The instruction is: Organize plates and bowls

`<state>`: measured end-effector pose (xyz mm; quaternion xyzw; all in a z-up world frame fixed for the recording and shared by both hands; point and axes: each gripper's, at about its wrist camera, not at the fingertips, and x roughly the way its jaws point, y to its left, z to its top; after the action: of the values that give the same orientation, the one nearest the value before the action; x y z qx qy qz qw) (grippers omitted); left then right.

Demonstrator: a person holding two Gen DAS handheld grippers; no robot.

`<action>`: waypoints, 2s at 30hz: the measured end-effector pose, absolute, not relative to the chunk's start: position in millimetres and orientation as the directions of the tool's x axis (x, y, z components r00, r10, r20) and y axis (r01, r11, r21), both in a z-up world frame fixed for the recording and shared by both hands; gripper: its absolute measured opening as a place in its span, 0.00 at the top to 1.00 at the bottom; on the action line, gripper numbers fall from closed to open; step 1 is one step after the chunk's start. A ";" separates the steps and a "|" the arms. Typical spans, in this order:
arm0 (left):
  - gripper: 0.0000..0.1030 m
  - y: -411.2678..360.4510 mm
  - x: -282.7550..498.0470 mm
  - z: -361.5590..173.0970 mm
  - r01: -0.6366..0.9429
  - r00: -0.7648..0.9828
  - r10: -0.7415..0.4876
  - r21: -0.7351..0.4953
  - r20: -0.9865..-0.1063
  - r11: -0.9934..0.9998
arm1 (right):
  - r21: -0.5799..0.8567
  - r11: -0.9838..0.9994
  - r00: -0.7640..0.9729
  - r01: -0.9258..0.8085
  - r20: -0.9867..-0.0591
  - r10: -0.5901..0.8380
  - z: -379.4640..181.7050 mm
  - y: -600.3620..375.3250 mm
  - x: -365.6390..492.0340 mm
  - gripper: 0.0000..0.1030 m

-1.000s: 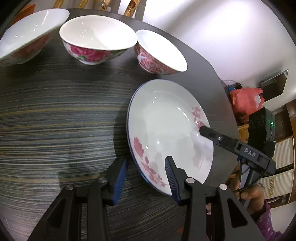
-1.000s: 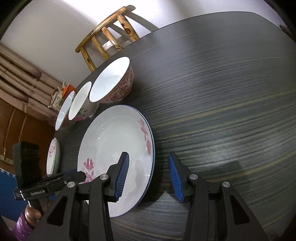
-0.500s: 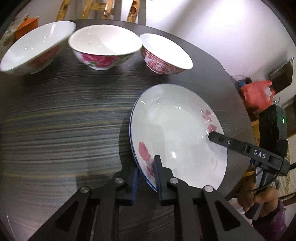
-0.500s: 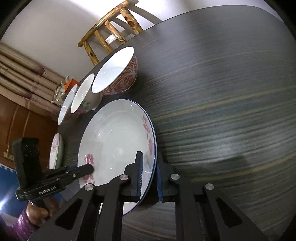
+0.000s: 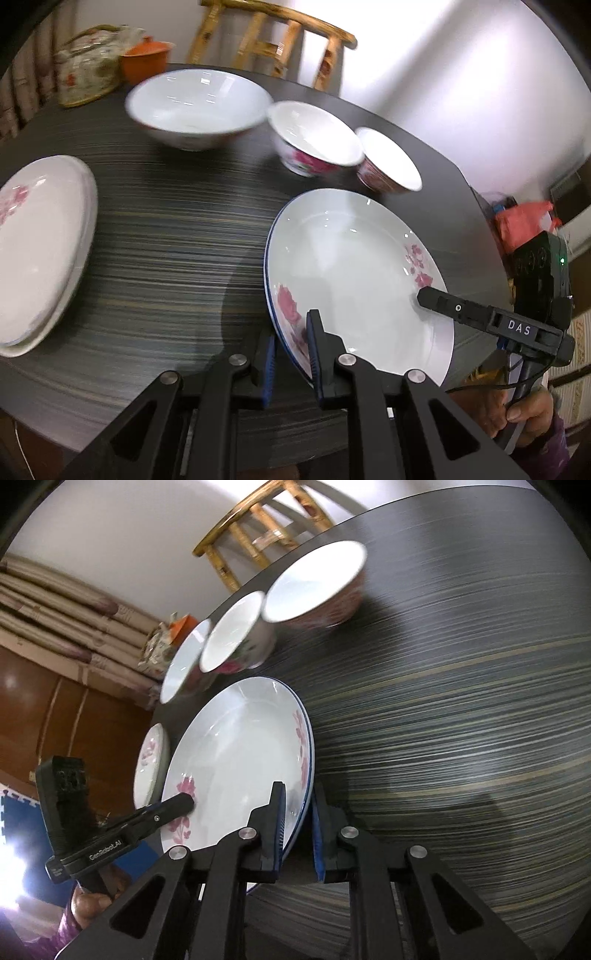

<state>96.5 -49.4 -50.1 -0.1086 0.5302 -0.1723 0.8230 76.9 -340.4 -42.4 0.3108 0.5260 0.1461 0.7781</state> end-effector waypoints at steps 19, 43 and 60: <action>0.85 92.2 83.6 -19.2 -0.045 0.544 -0.287 -0.369 -0.789 0.928 | 0.648 0.757 0.283 -0.083 -0.713 0.642 -16.3 -196.4 122.7 0.85; 0.83 156.2 91.5 -50.5 -0.158 0.541 -0.220 -0.355 -0.812 0.921 | 0.632 0.764 0.202 -0.130 -0.738 0.644 -20.5 -116.0 163.9 0.84; 0.63 162.6 87.0 -37.1 -0.214 0.596 -0.078 -0.251 -0.799 0.944 | 0.666 0.738 0.186 -0.110 -0.715 0.674 -20.4 -103.0 175.4 0.84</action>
<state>87.0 162.6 -37.1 -0.1628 0.4476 0.0387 0.8784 175.4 -103.0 -20.4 0.2435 0.5789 0.2682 0.7305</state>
